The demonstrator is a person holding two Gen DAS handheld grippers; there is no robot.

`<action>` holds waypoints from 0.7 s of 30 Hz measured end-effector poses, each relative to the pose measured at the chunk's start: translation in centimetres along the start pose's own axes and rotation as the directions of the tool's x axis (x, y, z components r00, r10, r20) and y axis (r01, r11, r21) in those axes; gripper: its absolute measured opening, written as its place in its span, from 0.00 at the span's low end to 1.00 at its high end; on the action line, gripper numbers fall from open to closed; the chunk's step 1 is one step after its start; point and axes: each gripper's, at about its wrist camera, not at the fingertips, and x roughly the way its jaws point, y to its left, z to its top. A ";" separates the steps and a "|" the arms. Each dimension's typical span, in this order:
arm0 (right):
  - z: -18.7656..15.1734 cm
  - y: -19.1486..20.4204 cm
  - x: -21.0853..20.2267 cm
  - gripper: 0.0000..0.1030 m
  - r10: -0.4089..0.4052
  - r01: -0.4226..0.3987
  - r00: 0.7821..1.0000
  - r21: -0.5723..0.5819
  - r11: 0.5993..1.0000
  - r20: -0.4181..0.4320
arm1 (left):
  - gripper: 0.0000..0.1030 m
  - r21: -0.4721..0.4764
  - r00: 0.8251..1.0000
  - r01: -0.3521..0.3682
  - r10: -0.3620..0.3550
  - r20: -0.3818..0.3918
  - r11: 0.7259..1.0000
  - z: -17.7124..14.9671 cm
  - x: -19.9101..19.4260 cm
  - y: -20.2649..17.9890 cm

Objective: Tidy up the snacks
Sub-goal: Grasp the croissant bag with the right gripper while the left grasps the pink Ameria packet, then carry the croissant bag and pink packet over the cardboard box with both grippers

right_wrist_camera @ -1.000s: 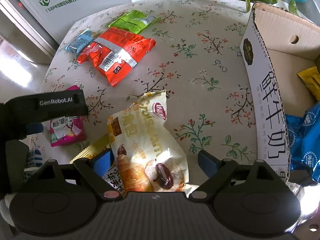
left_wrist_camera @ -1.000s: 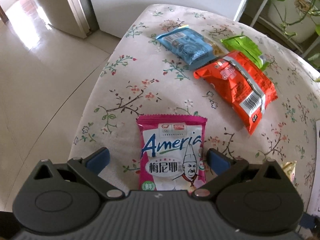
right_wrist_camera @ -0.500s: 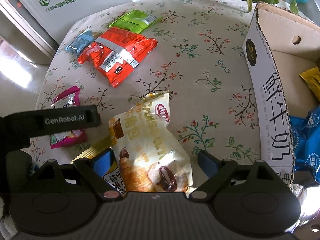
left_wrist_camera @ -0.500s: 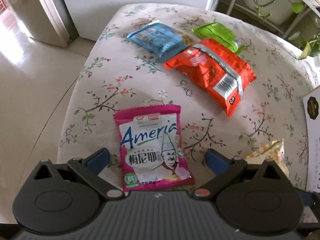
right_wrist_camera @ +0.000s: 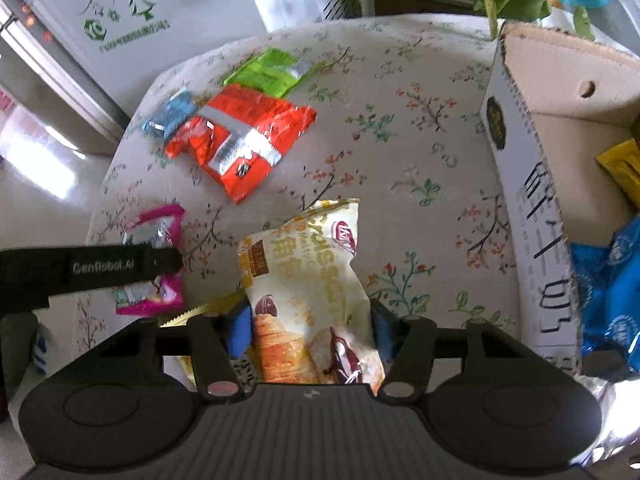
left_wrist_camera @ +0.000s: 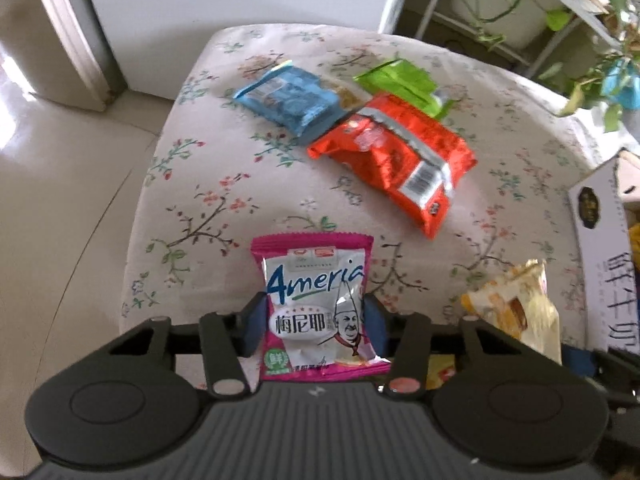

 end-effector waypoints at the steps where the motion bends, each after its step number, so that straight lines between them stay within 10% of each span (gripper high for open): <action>1: 0.1 0.0 -0.3 0.62 0.005 -0.005 1.000 0.002 1.000 0.011 | 0.47 0.011 1.000 0.001 -0.001 0.007 1.000 0.1 -0.1 -0.1; 21: 1.0 -0.9 -4.9 0.62 0.062 -0.071 0.981 0.043 0.997 0.184 | 0.47 0.107 0.984 0.032 -0.050 0.170 0.994 0.8 -4.4 -2.2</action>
